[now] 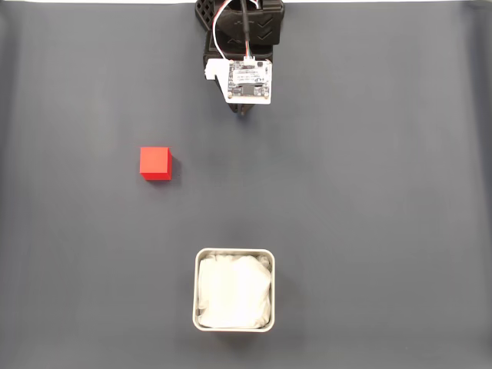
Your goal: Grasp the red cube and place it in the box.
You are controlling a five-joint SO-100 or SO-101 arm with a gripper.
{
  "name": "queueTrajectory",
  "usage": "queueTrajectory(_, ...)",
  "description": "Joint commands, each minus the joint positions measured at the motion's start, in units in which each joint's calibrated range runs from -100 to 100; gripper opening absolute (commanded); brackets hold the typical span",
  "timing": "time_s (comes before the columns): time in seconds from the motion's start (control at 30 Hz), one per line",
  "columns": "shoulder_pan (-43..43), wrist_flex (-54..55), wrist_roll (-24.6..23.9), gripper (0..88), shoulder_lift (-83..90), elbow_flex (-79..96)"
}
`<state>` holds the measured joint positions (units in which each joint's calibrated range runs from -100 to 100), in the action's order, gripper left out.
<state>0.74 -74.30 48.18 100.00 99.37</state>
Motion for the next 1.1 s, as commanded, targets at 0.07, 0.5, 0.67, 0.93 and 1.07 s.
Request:
queueTrajectory(0.07,-0.03,-1.43,0.29,0.2,-0.09,0.45)
queueTrajectory(0.5,-0.03,-1.43,0.34,0.2,-0.09,0.45)
queueTrajectory(0.67,-0.39,-1.43,1.90,0.0,-0.09,0.45)
queueTrajectory(0.93,-0.24,15.86,-0.24,0.0,-6.41,-10.95)
queueTrajectory(1.07,-1.59,19.06,-0.49,0.0,-18.46,-30.39)
